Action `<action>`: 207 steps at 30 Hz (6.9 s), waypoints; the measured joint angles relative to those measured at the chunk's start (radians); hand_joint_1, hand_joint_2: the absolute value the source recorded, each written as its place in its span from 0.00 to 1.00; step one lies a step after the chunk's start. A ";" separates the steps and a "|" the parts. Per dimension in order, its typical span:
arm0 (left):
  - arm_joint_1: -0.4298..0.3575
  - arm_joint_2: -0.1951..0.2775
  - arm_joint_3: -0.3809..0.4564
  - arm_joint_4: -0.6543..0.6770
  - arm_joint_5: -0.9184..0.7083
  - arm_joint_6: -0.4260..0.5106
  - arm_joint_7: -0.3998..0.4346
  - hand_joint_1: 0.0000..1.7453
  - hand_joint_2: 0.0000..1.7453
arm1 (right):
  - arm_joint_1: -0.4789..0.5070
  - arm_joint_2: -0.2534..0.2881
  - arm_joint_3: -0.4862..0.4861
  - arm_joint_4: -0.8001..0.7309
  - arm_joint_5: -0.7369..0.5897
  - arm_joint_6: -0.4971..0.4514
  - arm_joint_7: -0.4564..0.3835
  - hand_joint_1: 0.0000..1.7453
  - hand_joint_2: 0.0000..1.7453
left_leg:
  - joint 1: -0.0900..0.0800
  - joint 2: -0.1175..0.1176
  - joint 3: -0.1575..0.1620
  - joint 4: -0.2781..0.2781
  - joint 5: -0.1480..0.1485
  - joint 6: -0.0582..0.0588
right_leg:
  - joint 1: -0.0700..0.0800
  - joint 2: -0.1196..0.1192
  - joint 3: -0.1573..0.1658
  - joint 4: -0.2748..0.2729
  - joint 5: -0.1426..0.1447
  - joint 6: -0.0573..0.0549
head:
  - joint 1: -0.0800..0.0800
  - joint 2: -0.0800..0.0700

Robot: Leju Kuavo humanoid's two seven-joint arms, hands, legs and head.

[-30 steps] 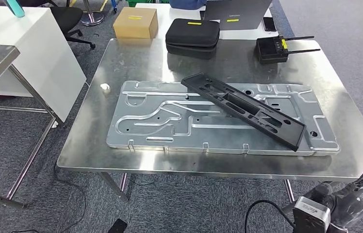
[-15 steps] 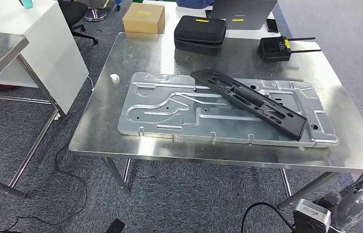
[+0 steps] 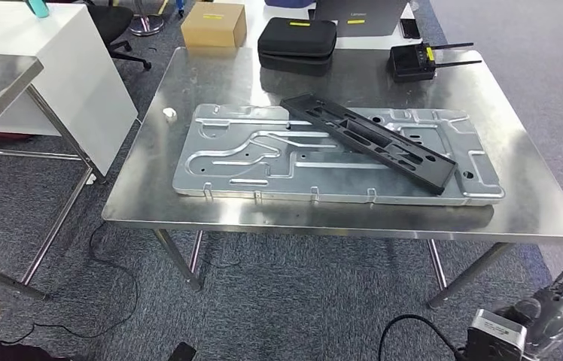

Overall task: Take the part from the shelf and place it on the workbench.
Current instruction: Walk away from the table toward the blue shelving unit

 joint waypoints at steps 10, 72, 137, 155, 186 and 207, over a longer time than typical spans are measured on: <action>0.009 0.000 0.017 0.000 0.013 0.015 -0.008 0.00 0.00 | 0.020 0.000 -0.005 0.003 -0.070 0.004 0.005 0.00 0.00 | -0.010 -0.002 0.157 -0.130 0.012 0.019 | 0.006 -0.001 -0.082 0.036 0.052 0.026 | 0.000 0.000; 0.025 -0.001 0.051 0.000 0.031 0.036 -0.018 0.00 0.00 | 0.090 0.063 -0.148 0.003 -0.196 0.128 -0.040 0.00 0.00 | -0.014 -0.002 0.188 -0.160 -0.002 0.035 | 0.011 -0.006 -0.095 0.015 0.081 0.034 | -0.007 0.000; 0.051 -0.004 0.134 0.002 0.051 0.061 -0.028 0.00 0.00 | -0.132 0.160 -1.004 1.071 -0.204 0.614 -0.068 0.00 0.00 | -0.004 0.007 0.173 -0.184 0.033 0.058 | 0.004 0.001 -0.120 0.066 0.008 0.054 | -0.005 0.000; 0.059 -0.017 0.174 0.002 0.052 0.080 -0.028 0.00 0.00 | -0.209 0.134 -1.147 1.519 -0.099 0.516 0.187 0.00 0.00 | -0.002 0.003 -0.046 0.095 -0.042 -0.001 | 0.004 0.003 0.071 -0.038 -0.043 -0.005 | -0.005 0.000; 0.062 -0.028 0.218 0.002 0.047 0.100 -0.031 0.00 0.00 | -0.218 0.160 -1.120 1.601 0.072 0.570 0.221 0.00 0.00 | 0.000 0.004 0.008 0.111 -0.091 0.002 | 0.003 0.011 0.009 -0.014 -0.005 -0.001 | -0.008 0.000; 0.062 -0.040 0.225 0.002 0.037 0.103 -0.028 0.00 0.00 | -0.211 0.150 -1.058 1.617 0.174 0.593 0.258 0.00 0.00 | -0.007 0.079 0.135 -0.145 0.033 0.043 | 0.013 -0.053 -0.024 0.042 -0.012 0.037 | -0.004 0.000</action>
